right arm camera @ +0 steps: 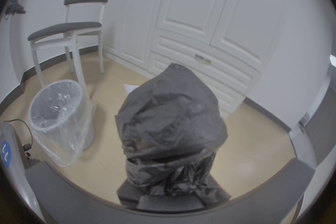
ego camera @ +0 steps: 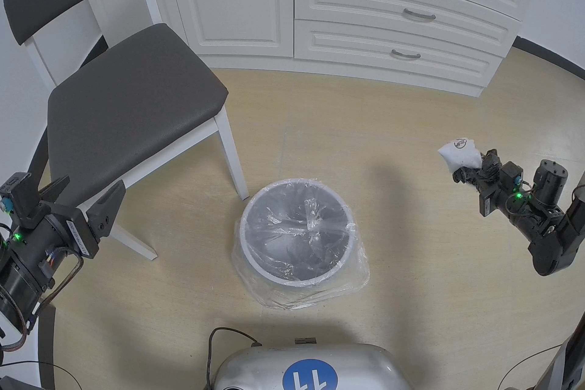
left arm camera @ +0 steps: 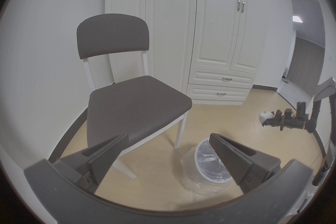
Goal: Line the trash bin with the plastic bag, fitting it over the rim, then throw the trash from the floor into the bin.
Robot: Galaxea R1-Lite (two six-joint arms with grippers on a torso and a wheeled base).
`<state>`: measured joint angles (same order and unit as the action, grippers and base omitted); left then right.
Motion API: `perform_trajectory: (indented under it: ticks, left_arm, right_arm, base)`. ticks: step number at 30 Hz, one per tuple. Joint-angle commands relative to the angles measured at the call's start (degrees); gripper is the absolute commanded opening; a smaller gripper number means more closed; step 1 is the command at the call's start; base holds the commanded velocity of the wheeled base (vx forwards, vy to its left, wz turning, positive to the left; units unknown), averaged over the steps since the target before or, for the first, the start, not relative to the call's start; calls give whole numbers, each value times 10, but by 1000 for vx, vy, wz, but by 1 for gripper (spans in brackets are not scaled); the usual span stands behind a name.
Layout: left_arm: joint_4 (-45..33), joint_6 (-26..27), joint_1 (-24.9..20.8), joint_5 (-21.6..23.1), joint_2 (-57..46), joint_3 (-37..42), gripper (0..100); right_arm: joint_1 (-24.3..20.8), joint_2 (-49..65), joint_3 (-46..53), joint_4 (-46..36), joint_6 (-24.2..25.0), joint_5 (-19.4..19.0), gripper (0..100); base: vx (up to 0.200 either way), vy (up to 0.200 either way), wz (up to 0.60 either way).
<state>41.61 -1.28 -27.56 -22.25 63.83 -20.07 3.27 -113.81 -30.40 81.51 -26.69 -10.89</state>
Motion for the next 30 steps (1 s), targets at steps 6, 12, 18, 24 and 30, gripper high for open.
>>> perform_trajectory:
  ticks: [6, 12, 18, 24, 30]
  left_arm:
    - [0, 56, -2, 6, -68, -13, 100]
    - [1, 95, 0, 6, -81, -14, 100]
    - [0, 111, 1, 8, -111, -12, 100]
    - [0, 126, 34, 8, -119, -12, 100]
    - [1, 131, 49, 9, -122, -10, 100]
  right_arm:
    - [-40, 39, 54, 85, -115, -72, 0]
    - [-77, 42, -99, 23, -315, -66, 0]
    - [-88, 59, -150, -41, -487, -50, 0]
    - [-116, 85, -273, -180, -655, -48, 0]
    - [-182, 97, -303, -286, -772, -35, 0]
  base:
    - [0, 0, 0]
    - [0, 0, 0]
    - [0, 0, 0]
    - [0, 0, 0]
    - [0, 0, 0]
